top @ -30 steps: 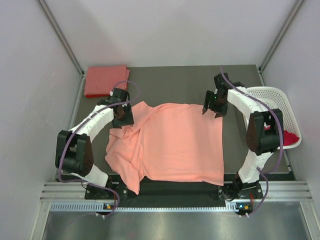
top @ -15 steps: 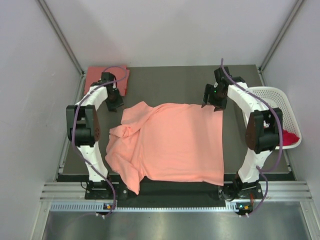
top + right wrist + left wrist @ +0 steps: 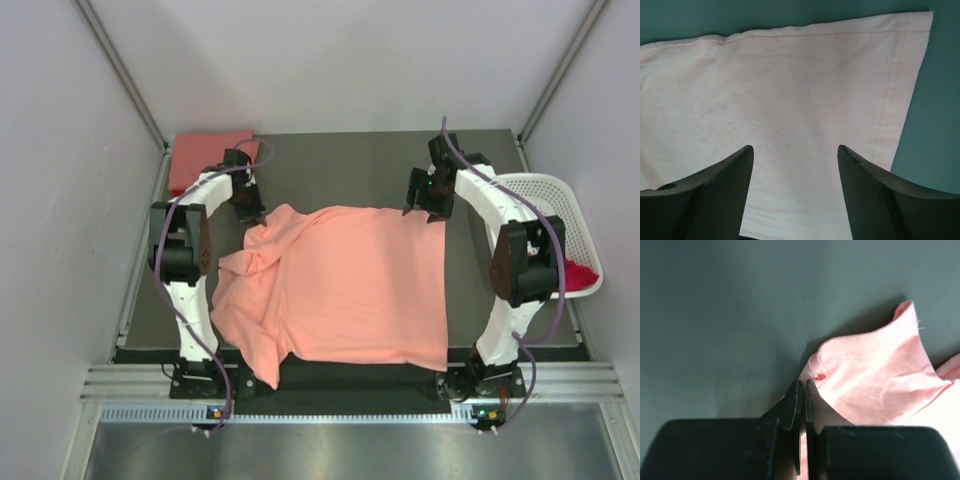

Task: Fold and stack the t-shirts
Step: Flatten the tshirt out

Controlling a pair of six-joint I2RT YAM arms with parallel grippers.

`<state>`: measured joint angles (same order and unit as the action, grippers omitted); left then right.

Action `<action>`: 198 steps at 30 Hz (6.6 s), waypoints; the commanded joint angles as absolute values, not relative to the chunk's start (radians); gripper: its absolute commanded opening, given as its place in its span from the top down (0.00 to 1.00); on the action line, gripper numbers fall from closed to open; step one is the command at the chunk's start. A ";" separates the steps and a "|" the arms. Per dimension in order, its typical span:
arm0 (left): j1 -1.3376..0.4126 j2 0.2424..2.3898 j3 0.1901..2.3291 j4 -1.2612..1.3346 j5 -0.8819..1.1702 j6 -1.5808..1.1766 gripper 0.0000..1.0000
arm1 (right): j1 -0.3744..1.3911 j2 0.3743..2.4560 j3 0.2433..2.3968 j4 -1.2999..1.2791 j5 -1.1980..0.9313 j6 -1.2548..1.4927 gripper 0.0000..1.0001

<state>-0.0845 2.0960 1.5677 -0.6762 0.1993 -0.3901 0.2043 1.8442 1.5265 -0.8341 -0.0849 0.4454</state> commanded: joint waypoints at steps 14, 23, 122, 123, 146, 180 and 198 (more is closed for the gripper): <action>-0.479 1.689 1.339 -0.552 -0.038 -0.229 0.47 | 0.199 1.833 1.499 -0.813 -0.110 0.425 0.32; -0.396 1.747 1.373 -0.569 0.053 -0.207 0.46 | 0.198 1.816 1.476 -0.802 -0.118 0.413 0.32; -0.552 1.635 1.445 -0.623 -0.368 -0.147 1.00 | 0.126 2.238 1.793 -0.946 0.345 1.235 0.67; -0.551 1.628 1.440 -0.621 -0.374 -0.147 1.00 | 0.126 2.246 1.796 -0.945 0.342 1.236 0.69; -0.311 1.468 1.471 -0.463 -0.471 -0.074 1.00 | 0.132 2.028 1.740 -0.790 0.383 0.881 1.00; -0.282 1.641 1.695 0.198 -0.406 0.192 1.00 | 0.097 1.826 1.775 -0.523 0.351 0.683 1.00; -0.282 1.132 1.611 0.146 -0.338 0.069 1.00 | 0.115 1.228 1.605 -0.656 0.408 0.644 1.00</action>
<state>-0.2890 1.2602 1.6295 0.0902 -0.3630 0.1303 0.1093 1.3643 1.6417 -0.6327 0.3634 0.6621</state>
